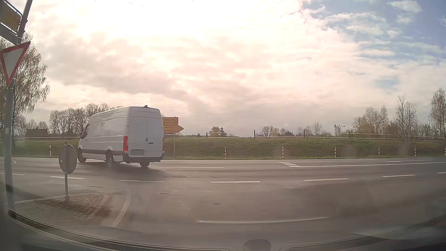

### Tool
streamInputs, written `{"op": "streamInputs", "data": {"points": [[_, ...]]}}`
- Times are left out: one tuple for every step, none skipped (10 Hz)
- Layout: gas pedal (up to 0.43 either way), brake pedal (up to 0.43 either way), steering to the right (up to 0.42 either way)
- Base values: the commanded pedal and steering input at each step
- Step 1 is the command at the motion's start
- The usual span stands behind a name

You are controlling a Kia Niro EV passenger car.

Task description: Follow the waypoints while adhering to traffic rules and regulations

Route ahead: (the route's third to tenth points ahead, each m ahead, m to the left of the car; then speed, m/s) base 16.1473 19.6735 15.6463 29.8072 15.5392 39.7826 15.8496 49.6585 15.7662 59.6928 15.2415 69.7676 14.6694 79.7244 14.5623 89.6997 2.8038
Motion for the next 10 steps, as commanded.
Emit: {"op": "streamInputs", "data": {"points": [[0.000,0.000,0.029],[0.000,0.000,0.027],[0.020,0.000,0.022],[0.240,0.006,0.014],[0.268,0.000,0.009],[0.311,0.000,0.002],[0.311,0.006,-0.011],[0.331,0.000,-0.023],[0.339,0.000,-0.036],[0.358,0.000,-0.054]]}}
